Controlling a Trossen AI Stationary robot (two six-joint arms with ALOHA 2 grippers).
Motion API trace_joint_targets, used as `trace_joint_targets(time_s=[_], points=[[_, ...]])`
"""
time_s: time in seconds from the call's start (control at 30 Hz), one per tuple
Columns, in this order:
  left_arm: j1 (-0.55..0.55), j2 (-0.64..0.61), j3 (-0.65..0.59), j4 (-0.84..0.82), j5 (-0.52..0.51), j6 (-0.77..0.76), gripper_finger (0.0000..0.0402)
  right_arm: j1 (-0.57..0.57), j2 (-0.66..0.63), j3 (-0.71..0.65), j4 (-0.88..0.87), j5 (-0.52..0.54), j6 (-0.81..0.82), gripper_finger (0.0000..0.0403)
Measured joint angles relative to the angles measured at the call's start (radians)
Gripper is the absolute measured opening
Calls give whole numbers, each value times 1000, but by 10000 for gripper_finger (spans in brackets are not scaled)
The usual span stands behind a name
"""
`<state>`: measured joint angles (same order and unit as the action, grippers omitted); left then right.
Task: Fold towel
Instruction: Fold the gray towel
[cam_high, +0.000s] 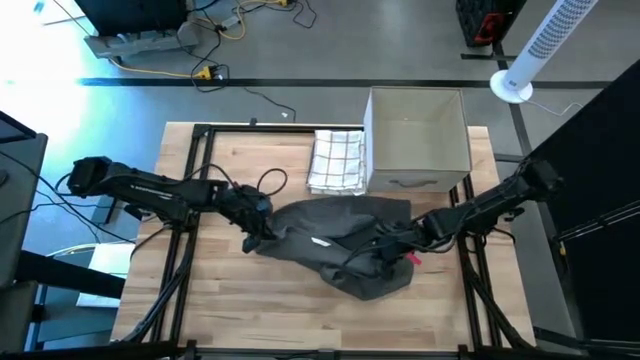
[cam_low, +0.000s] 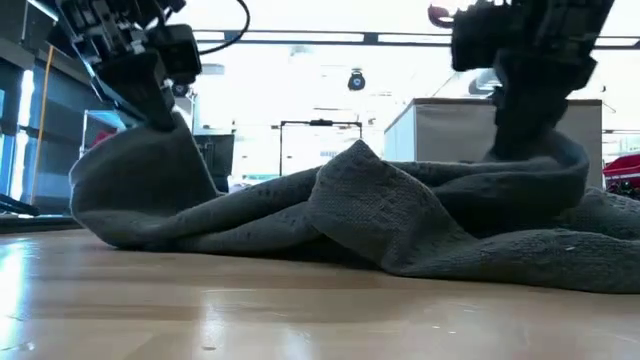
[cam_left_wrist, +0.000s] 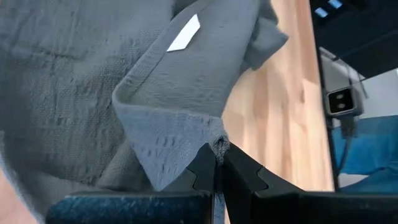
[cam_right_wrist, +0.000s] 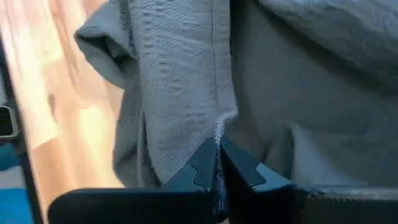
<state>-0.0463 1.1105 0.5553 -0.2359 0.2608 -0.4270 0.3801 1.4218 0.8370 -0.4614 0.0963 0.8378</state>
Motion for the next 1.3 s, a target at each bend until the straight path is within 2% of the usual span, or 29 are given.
trace_joint_targets(time_s=[0.17, 0.3, 0.4, 0.57, 0.7, 0.8, 0.87, 0.97, 1.2, 1.3], points=[[7, 24, 0, 14, -1, -7, 4, -29, -27, 8, -141, -21, 146, 2], [8, 28, 0, 35, -2, -7, 4, -94, -44, 13, -205, -164, 295, 33], [10, 28, 0, 63, -2, 2, 4, -118, -47, 13, -203, -257, 309, 72], [15, 28, 1, 79, -3, 2, 4, -133, -47, 13, -203, -338, 311, 142], [15, 28, 1, 80, -3, 3, 4, -132, -47, 13, -204, -352, 317, 180], [15, 28, 1, 80, -3, 3, 4, -132, -42, 13, -207, -330, 310, 188], [15, 28, 1, 81, -3, 3, 4, -132, -41, 13, -214, -301, 309, 182], [15, 28, 1, 82, -3, 4, 4, -132, -41, 13, -231, -267, 314, 150], [15, 28, 1, 82, -3, 11, 4, -132, -41, 13, -222, -293, 284, 18], [15, 28, 1, 83, -3, 18, 4, -132, -41, 13, -219, -305, 279, 8]])
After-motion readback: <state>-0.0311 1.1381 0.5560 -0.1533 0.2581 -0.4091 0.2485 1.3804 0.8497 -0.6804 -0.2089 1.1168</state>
